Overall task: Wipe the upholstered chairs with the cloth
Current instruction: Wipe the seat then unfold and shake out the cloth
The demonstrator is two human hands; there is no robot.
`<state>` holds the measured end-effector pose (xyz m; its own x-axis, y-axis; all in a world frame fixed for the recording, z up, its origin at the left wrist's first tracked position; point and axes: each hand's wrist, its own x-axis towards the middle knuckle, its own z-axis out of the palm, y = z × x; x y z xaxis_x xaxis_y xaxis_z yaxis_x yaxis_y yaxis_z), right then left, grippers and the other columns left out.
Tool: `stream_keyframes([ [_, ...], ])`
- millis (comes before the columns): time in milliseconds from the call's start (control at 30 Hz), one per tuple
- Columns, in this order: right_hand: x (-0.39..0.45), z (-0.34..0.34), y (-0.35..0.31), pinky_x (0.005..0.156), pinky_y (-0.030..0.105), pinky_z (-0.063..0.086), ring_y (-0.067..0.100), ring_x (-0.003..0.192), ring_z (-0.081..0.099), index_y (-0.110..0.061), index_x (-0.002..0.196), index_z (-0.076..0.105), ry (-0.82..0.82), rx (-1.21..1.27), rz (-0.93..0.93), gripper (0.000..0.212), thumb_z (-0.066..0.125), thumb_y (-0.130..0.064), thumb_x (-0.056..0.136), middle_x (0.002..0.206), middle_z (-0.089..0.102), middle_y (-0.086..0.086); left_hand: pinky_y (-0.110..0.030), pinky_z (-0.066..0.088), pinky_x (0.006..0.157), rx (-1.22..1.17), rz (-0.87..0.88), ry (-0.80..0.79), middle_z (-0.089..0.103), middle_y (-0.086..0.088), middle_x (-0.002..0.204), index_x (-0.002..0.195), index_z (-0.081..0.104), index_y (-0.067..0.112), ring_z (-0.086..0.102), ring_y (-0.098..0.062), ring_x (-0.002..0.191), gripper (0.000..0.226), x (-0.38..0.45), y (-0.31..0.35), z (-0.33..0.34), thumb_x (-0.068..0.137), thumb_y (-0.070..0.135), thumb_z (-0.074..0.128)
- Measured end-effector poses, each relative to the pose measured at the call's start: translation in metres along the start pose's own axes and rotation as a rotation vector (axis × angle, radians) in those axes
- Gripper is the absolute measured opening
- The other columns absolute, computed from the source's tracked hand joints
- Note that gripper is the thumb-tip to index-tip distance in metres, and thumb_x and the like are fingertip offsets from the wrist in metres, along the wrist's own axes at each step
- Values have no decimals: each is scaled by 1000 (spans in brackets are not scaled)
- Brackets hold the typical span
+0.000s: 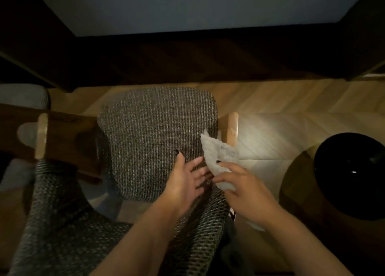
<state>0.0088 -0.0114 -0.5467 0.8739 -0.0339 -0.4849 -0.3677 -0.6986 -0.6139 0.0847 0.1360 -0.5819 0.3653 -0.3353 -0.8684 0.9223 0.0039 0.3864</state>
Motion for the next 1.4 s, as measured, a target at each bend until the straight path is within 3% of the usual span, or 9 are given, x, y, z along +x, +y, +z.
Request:
stream_keyframes([
  [133, -27, -9, -41, 98, 24, 43, 4, 112, 51, -32, 102, 70, -6, 188, 114, 37, 57, -4, 83, 122, 53, -17, -44, 36, 108, 125, 2, -37, 64, -7, 126, 133, 51, 20, 54, -25, 123, 55, -46, -3, -21, 100, 53, 22],
  [267, -60, -15, -108, 81, 31, 56, 12, 98, 65, -36, 107, 67, -19, 724, 107, 54, 57, 7, 77, 113, 63, -10, -28, 55, 61, 121, 110, -64, 73, -5, 87, 112, 61, 11, 71, -16, 78, 22, -102, 10, -46, 100, 20, 45],
  [467, -85, -14, -211, 79, 38, 56, 19, 93, 68, -35, 110, 63, 18, 983, 57, 59, 62, -14, 55, 101, 71, -4, -38, 52, 74, 98, 370, -120, 71, -8, 101, 138, 47, 22, 70, -23, 88, 42, -185, 71, -91, 97, 20, 53],
  [700, -131, -61, -322, 81, 21, 55, 1, 101, 62, -39, 129, 39, 208, 578, -117, 82, 86, -19, 65, 119, 55, -16, -27, 56, 65, 124, 674, -228, 71, -7, 111, 145, 37, 15, 71, -21, 94, 66, -302, 153, -105, 86, -1, 61],
  [833, -154, -99, -370, 68, 11, 49, -4, 92, 61, -39, 113, 51, 373, 414, -217, 50, 72, -14, 76, 105, 60, -18, -31, 59, 76, 152, 786, -308, 74, -9, 103, 130, 48, 14, 71, -22, 96, 46, -367, 189, -95, 88, -2, 58],
  [967, -164, -134, -407, 82, 30, 53, 12, 90, 67, -29, 101, 65, 395, 670, -222, 19, 64, -18, 86, 97, 70, -5, -41, 55, 90, 184, 896, -408, 69, -18, 113, 126, 57, 4, 67, -31, 106, 40, -430, 216, -81, 87, 11, 60],
  [1133, -167, -156, -438, 74, 19, 46, 3, 97, 56, -28, 108, 54, 723, 556, -352, 21, 61, -28, 89, 104, 58, -12, -18, 49, 46, 85, 957, -457, 65, -8, 60, 98, 61, -4, 61, -12, 46, 15, -475, 232, -59, 92, 8, 55],
  [1233, -169, -157, -453, 84, 27, 51, 11, 100, 62, -25, 109, 59, 507, 693, -528, 22, 59, -16, 90, 105, 65, -6, -39, 49, 80, 65, 993, -420, 62, -29, 98, 108, 61, -8, 61, -35, 89, 44, -482, 236, -39, 74, 16, 74],
  [1400, -159, -174, -442, 88, 40, 55, 21, 97, 66, -22, 101, 66, 453, 695, -555, 17, 66, -16, 85, 98, 71, 3, -36, 52, 73, 115, 1058, -225, 68, -22, 92, 87, 73, 5, 64, -32, 84, 11, -487, 240, -20, 83, 14, 69],
])
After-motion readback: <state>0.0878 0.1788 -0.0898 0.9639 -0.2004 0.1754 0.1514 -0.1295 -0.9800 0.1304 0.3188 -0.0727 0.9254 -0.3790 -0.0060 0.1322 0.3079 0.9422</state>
